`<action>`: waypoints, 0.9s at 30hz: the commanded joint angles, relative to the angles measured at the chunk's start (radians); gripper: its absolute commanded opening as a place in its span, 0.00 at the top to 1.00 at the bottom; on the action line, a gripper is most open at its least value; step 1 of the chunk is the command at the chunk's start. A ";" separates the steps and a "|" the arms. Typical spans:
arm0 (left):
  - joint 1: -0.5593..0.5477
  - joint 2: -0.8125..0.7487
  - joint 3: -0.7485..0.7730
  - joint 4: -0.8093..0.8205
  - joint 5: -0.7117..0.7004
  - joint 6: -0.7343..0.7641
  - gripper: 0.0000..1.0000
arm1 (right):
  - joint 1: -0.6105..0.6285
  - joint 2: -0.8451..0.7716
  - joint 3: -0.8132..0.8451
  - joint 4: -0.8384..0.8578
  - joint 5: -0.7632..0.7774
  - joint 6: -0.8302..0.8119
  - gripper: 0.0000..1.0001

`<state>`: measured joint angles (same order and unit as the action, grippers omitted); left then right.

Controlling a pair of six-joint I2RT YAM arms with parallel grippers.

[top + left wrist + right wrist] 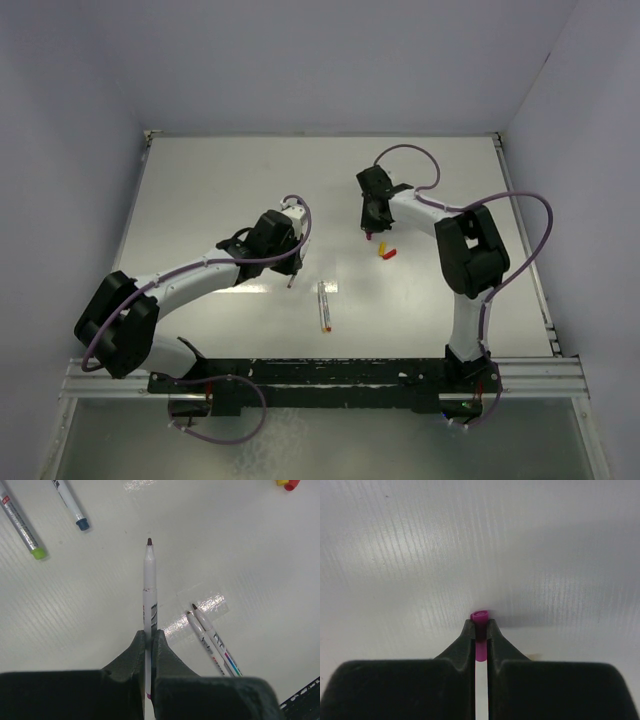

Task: Insert the pens into the pen caps

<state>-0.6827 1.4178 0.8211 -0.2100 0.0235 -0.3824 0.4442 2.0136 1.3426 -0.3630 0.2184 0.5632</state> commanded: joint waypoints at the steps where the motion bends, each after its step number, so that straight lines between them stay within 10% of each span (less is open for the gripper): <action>1: 0.006 -0.002 0.015 0.021 0.013 -0.007 1.00 | 0.001 0.145 -0.108 -0.142 -0.022 -0.023 1.00; 27: 0.006 0.029 0.112 0.101 0.062 -0.018 1.00 | 0.001 -0.385 -0.127 0.164 -0.184 -0.106 1.00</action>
<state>-0.6815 1.4406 0.8719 -0.1902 0.0467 -0.3855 0.4404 1.7840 1.2201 -0.2966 0.0849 0.5041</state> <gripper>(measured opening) 0.029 0.039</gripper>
